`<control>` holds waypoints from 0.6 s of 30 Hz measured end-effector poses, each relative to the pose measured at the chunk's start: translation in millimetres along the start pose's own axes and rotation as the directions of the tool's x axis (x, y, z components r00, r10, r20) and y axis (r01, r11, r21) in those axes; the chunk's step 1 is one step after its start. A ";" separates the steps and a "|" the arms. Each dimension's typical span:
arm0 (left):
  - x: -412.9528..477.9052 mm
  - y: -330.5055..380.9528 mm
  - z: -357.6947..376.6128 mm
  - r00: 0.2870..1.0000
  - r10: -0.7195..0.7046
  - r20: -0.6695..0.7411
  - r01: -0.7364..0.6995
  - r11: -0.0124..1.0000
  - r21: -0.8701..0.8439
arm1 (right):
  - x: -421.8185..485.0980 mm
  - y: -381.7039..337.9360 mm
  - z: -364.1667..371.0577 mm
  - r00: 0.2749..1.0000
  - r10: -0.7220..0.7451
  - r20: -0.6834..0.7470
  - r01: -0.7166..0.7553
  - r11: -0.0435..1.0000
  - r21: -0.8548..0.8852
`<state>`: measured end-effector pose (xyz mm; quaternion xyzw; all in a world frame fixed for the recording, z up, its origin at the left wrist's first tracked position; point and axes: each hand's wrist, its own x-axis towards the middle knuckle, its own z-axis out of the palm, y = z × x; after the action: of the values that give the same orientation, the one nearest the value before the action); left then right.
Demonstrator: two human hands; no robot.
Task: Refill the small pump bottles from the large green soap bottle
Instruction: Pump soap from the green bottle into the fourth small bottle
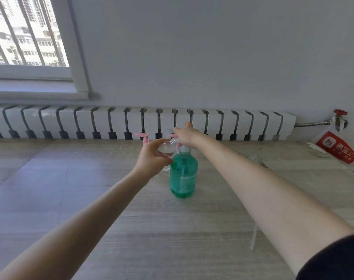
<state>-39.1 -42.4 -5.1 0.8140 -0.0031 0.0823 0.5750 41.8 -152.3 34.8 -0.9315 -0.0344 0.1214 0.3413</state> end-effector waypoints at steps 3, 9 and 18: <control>-0.9 1.8 -0.5 1.000 -0.003 -0.010 0.003 1.000 -0.015 | -6.6 -4.1 -5.9 1.000 0.024 0.014 -0.025 0.999 0.033; -2.2 7.8 -0.8 1.000 0.008 -0.008 -0.009 0.999 -0.040 | -4.3 -2.4 -13.6 0.997 0.007 -0.080 -0.003 0.998 0.056; -0.5 10.9 -2.2 1.000 0.023 -0.003 -0.023 0.999 -0.033 | 1.5 0.0 -12.6 0.999 -0.010 -0.042 0.009 1.000 -0.019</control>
<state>-41.0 -44.1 5.8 0.8042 -0.0129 0.0899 0.5874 46.5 -160.0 43.8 -0.9369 -0.0329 0.0997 0.3335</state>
